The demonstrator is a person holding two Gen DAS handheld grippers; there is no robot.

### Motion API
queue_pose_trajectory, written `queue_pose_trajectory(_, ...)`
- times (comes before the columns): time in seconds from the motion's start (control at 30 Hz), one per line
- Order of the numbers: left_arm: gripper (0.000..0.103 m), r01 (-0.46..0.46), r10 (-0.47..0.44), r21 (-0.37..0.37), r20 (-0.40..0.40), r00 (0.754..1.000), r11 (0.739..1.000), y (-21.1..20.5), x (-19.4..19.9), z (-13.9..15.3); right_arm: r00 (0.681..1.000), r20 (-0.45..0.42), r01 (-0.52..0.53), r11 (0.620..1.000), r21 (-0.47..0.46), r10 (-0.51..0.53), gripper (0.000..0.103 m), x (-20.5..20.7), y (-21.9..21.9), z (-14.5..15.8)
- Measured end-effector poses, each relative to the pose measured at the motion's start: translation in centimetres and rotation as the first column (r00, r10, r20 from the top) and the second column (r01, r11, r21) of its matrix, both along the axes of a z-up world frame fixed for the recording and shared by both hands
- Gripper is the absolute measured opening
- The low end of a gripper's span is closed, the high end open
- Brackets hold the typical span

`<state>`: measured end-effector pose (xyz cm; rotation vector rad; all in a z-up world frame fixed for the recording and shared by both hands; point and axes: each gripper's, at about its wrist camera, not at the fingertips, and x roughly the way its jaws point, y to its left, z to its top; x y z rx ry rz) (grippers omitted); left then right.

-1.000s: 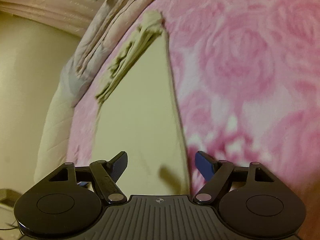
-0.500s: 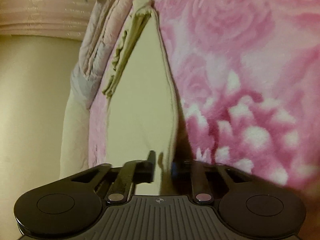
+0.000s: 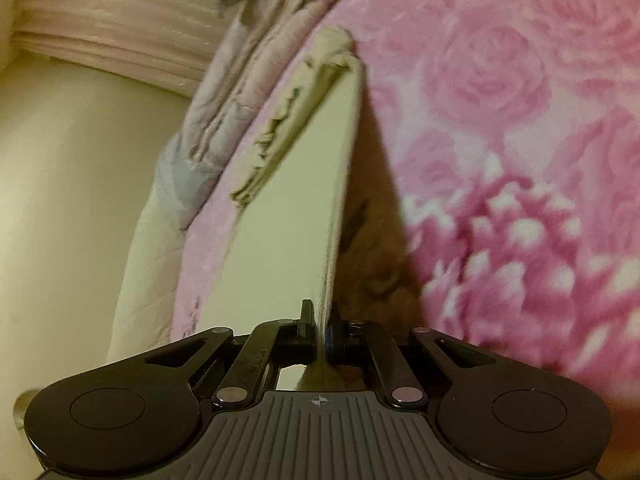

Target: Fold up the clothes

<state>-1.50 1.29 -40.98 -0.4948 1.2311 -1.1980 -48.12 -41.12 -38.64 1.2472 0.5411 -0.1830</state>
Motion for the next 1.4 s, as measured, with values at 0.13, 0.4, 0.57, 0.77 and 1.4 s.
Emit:
queue_pose_trajectory(0.13, 0.002, -0.016, 0.016, -0.042, -0.008, 1.0, 0.999, 3.5, -1.6, 0.7, 1.0, 0.025, 0.007, 1.0, 0.009, -0.008, 0.002, -2.4, 3.1, 1.1)
queue_pose_trajectory(0.4, 0.002, -0.093, 0.087, -0.096, -0.067, 0.994, 0.991, 13.0, -7.7, -0.2, 0.997, 0.066, 0.025, 0.998, 0.052, -0.028, 0.002, -8.1, 10.3, 2.5)
queue_pose_trajectory(0.57, 0.002, -0.119, 0.113, -0.076, -0.078, 0.99, 0.99, 16.8, -10.3, 0.2, 0.995, 0.088, 0.028, 0.995, 0.098, -0.037, 0.002, -11.1, 14.1, 2.8)
queue_pose_trajectory(0.77, 0.003, -0.09, 0.089, -0.116, -0.016, 0.996, 0.989, 14.2, -8.2, 4.2, 0.99, 0.138, 0.015, 0.998, 0.06, -0.023, 0.002, -9.6, 12.6, 5.8)
queue_pose_trajectory(1.4, 0.008, -0.082, 0.091, 0.069, -0.132, 0.987, 0.994, -12.9, 15.2, 0.3, 0.938, -0.019, 0.346, 0.938, 0.026, -0.346, 0.069, 9.9, -12.9, 2.4)
